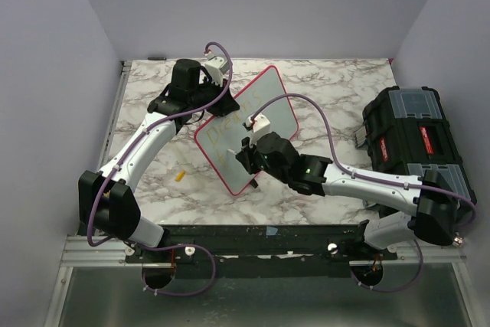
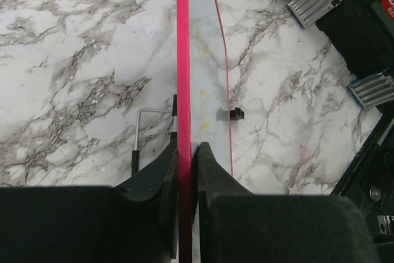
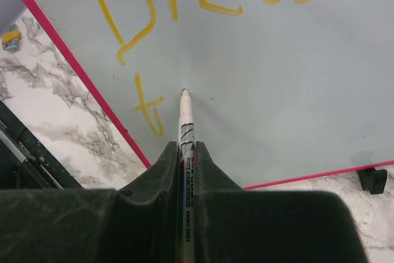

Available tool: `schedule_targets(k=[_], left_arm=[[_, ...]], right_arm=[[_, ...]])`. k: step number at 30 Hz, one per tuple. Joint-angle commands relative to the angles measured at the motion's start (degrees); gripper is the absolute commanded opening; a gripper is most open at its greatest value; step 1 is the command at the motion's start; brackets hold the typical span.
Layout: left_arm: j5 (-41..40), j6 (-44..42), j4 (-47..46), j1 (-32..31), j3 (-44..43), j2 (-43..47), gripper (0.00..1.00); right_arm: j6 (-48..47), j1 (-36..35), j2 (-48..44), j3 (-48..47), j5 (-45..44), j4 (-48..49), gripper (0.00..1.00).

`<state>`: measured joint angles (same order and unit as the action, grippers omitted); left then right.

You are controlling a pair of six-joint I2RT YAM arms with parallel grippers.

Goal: Write a sentence on the whiteboard

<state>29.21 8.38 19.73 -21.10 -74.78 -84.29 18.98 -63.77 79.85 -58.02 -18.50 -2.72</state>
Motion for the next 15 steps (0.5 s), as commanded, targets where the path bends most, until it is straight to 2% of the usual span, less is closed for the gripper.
schedule_targets(k=[1, 15], left_arm=[[-2.23, -7.5, 2.89, -0.87, 2.67, -0.71, 0.0], [-2.14, -7.5, 2.86, -0.86, 2.48, -0.87, 0.0]], right_arm=[[-0.53, -0.03, 1.46, -1.07, -1.14, -0.26, 0.01], [-0.49, 0.0, 2.07, 0.64, 4.44, -0.14, 0.01]])
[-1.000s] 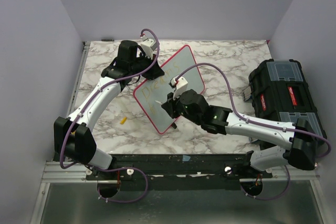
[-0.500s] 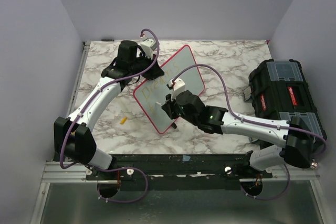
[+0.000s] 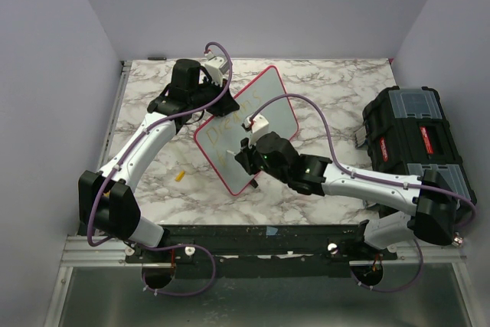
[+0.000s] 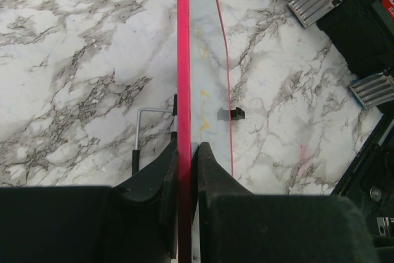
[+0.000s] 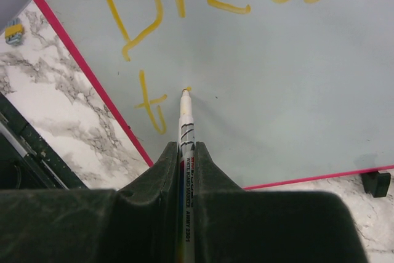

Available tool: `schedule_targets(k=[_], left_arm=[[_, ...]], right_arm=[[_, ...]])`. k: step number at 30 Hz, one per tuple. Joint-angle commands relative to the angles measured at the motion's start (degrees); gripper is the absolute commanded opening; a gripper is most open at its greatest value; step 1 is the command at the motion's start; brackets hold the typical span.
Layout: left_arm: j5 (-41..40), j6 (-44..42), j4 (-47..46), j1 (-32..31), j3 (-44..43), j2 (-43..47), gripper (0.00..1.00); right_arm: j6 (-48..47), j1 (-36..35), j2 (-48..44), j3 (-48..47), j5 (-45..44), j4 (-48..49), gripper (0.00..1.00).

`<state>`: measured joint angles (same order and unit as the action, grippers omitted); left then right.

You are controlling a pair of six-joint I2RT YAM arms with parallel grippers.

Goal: Write a sentence on the whiteboard

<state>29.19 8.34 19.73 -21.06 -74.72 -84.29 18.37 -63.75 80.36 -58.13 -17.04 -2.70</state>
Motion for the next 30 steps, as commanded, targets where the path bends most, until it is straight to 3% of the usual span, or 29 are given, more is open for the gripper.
schedule_targets(k=[1, 14, 30], left_arm=[[-2.12, -7.46, 2.86, -0.84, 2.4, -0.82, 0.0], [-2.03, -7.38, 2.95, -0.87, 2.3, -0.93, 0.0], [-1.9, -7.36, 2.95, -0.91, 2.51, -0.69, 0.0]], right_arm=[[0.41, 0.02, 1.48, 1.05, 3.2, -0.17, 0.01], [2.51, -0.03, -0.27, 4.69, 0.95, -0.99, 0.01], [0.23, -0.03, 2.31, -3.41, -6.12, -1.68, 0.01]])
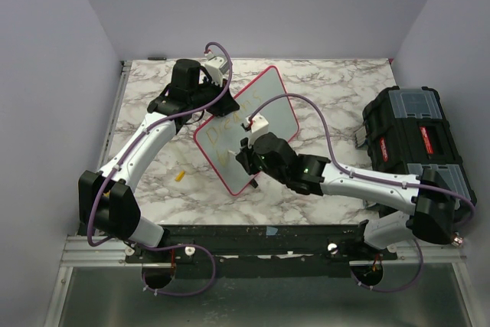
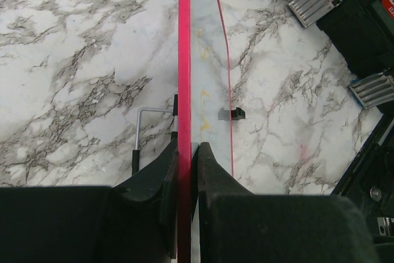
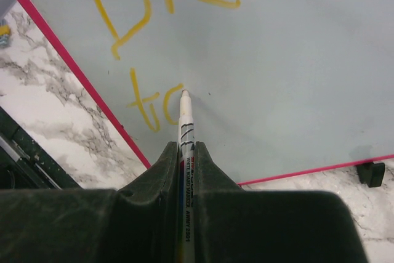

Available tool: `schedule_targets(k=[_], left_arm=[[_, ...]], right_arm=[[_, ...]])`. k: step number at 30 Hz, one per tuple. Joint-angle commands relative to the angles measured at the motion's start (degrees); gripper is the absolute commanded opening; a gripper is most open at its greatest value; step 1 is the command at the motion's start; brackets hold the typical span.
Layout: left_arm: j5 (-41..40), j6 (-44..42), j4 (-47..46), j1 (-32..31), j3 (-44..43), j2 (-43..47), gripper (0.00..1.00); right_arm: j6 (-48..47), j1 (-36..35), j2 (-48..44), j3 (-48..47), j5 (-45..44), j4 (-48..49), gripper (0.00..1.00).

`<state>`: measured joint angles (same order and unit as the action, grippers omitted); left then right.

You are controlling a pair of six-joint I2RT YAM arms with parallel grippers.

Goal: Write a sentence on the whiteboard

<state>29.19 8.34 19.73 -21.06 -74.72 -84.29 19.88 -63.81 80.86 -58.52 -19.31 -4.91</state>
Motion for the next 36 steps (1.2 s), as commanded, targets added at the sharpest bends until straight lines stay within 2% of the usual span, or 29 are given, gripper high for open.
schedule_targets(k=[1, 10, 22, 36], left_arm=[[-1.88, -7.37, 2.93, -0.91, 2.54, -0.64, 0.0], [-1.9, -7.37, 2.89, -0.9, 2.56, -0.69, 0.0], [-2.03, -7.28, 2.95, -0.89, 2.52, -0.69, 0.0], [-2.48, -7.28, 2.6, -0.85, 2.73, -0.38, 0.0]], right_arm=[[-1.4, 0.0, 1.9, -3.45, -3.81, 0.45, 0.01], [-0.96, 0.06, 2.28, -2.95, -2.11, 0.83, 0.01], [2.68, 0.06, 0.53, 3.4, -1.54, 0.78, 0.01], [3.55, 0.04, -2.6, 3.68, -3.04, -2.24, 0.01]])
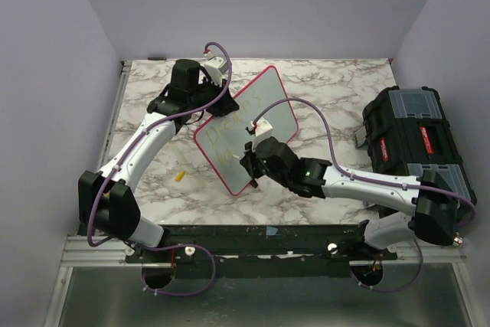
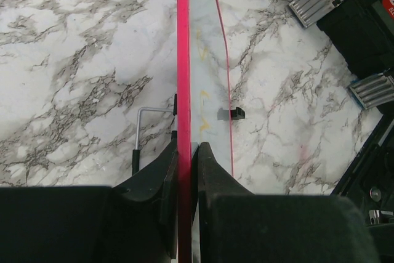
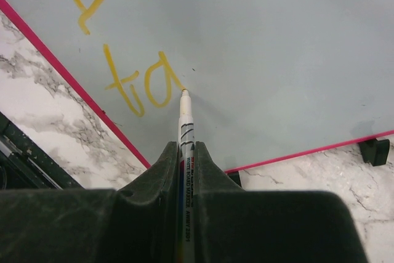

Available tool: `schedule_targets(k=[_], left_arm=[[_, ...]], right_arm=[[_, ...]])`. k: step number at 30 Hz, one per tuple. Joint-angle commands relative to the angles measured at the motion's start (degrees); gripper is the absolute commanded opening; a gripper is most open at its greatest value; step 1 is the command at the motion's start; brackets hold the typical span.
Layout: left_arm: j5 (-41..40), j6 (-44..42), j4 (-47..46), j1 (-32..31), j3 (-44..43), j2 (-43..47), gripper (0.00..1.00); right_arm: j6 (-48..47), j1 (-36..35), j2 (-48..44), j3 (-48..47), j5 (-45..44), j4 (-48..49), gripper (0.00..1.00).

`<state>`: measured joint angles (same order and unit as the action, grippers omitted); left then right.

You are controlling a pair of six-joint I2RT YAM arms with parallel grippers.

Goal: Write a sentence on the whiteboard

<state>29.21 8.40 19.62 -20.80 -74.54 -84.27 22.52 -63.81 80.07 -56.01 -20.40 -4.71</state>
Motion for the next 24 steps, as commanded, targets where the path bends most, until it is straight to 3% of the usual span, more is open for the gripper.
schedule_targets(k=[1, 10, 24], left_arm=[[-2.65, -7.35, 2.62, -1.11, 2.64, -0.46, 0.0], [-2.58, -7.43, 2.44, -1.17, 2.82, -0.07, 0.0], [-2.41, -7.35, 2.28, -1.17, 2.91, 0.04, 0.0]], right_arm=[[1.03, 0.04, -2.2, 1.14, -2.11, -2.49, 0.01], [1.58, 0.02, -4.07, -0.62, -2.17, -0.91, 0.01], [-1.42, 0.09, 0.78, -7.71, -6.44, 0.8, 0.01]])
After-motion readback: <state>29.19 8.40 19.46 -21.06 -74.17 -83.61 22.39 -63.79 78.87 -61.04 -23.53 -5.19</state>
